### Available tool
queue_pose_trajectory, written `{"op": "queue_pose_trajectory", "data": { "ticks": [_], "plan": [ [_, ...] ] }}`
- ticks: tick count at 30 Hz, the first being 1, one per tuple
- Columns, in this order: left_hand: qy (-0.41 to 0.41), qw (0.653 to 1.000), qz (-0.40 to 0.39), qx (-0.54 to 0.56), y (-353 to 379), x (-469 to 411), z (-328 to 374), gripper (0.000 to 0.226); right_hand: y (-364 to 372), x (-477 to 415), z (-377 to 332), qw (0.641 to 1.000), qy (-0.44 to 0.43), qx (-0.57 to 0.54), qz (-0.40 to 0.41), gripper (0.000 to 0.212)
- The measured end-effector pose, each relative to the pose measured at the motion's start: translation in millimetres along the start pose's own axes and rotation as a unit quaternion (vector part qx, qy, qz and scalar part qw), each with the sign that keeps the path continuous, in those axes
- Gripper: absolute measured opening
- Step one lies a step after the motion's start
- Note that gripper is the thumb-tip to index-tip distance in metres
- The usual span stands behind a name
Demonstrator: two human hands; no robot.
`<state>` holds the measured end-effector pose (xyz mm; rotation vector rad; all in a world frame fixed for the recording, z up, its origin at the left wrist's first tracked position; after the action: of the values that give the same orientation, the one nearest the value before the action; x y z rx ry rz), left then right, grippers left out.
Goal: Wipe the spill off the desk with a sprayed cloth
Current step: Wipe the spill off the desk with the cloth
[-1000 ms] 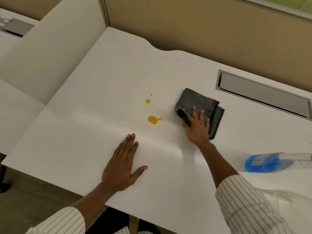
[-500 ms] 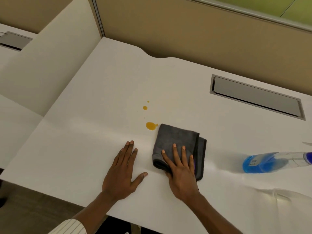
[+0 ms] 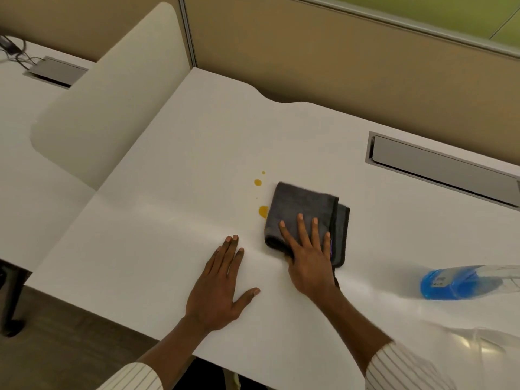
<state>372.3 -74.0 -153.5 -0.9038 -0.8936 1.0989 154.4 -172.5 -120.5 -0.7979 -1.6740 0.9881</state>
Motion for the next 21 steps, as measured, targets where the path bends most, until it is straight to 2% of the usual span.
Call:
{"op": "queue_pose_trajectory", "data": {
  "ticks": [5, 15, 21],
  "plan": [
    [-0.010, 1.000, -0.019, -0.005, -1.1, 0.4, 1.8, 0.097, 34.2, 54.8, 7.2, 0.999, -0.027, 0.014, 0.018, 0.084],
    [-0.031, 0.995, -0.082, -0.049, -15.9, -1.2, 11.2, 0.098, -40.1, -78.7, 3.4, 0.999, 0.024, -0.025, -0.016, 0.063],
    [-0.061, 0.995, -0.066, -0.031, -24.4, 1.1, 10.4, 0.101, -0.9, -2.9, -10.2, 0.999, -0.038, 0.000, -0.008, 0.072]
  ]
}}
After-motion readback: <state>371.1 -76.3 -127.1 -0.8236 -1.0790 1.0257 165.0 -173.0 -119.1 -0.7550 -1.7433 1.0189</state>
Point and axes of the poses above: each hand's wrist, its own x-axis away from the middle knuckle, its own y-axis out of the palm, z = x × y, the point moved 3 cm from there along -x, towards the middle knuckle, and after that the axes turned 10 degrees about -z, right-handed, at the moved point
